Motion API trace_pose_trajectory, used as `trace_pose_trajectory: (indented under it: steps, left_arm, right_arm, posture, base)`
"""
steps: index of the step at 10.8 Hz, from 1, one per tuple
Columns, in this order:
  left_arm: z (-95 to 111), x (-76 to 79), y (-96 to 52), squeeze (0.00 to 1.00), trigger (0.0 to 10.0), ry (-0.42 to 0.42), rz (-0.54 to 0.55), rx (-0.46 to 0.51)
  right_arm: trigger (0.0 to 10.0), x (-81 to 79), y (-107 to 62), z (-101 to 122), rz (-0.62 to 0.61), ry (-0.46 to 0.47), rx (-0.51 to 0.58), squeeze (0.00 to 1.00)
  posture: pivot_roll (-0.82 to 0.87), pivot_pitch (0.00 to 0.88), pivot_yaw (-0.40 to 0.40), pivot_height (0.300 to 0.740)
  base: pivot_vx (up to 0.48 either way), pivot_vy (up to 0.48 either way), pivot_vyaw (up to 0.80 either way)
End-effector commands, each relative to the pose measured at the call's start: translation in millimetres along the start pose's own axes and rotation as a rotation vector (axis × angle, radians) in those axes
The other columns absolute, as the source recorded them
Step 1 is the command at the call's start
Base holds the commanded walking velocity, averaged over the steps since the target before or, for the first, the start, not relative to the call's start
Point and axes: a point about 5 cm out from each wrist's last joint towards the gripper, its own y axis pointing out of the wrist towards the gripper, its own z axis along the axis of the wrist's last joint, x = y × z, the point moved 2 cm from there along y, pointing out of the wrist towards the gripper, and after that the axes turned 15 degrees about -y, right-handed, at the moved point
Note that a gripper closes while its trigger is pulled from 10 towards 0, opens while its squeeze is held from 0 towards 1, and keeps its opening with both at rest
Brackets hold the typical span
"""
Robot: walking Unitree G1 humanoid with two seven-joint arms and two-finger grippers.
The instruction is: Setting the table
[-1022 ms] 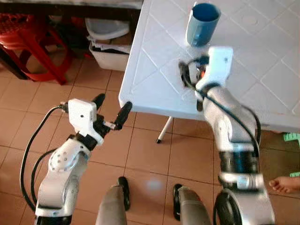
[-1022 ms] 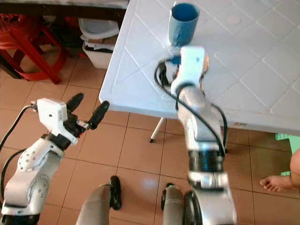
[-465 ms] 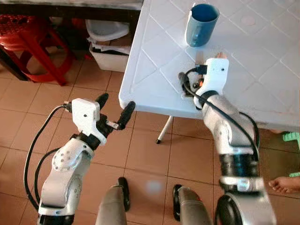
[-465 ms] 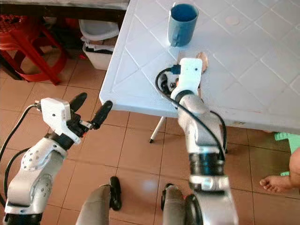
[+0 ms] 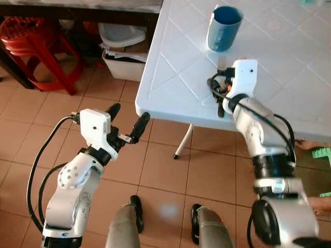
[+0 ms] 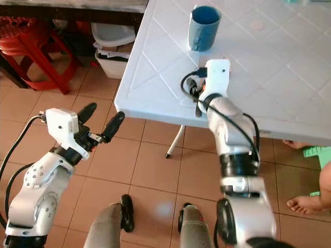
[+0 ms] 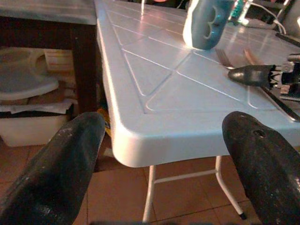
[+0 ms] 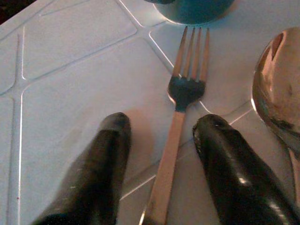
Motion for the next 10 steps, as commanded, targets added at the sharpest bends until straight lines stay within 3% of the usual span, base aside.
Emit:
trace_pose_trajectory:
  steps: [1, 6, 10]
  left_arm:
    - [-3, 0.6, -2.6, 0.00, 10.0, -0.002, -0.009, -0.018]
    - [-6, 8.0, -4.9, 0.00, 10.0, -0.015, -0.055, -0.035]
    - [-5, 18.7, -3.1, 0.00, 10.0, -0.031, -0.122, -0.040]
  right_arm:
    - [0.0, -1.9, 2.2, -24, 0.020, 0.022, -0.094, 0.00]
    - [0.0, 8.8, 6.3, -49, 0.016, 0.105, -0.159, 0.00]
    - [0.0, 4.7, 4.4, -61, 0.017, 0.118, -0.178, 0.00]
  posture:
    - [-0.01, 0.299, 0.042, 0.740]
    - [-0.01, 0.307, 0.044, 0.740]
    - [-0.01, 0.306, 0.045, 0.740]
  base:
    - [0.000, 0.000, 0.00]
    - [0.000, 0.000, 0.00]
    - [0.000, 0.000, 0.00]
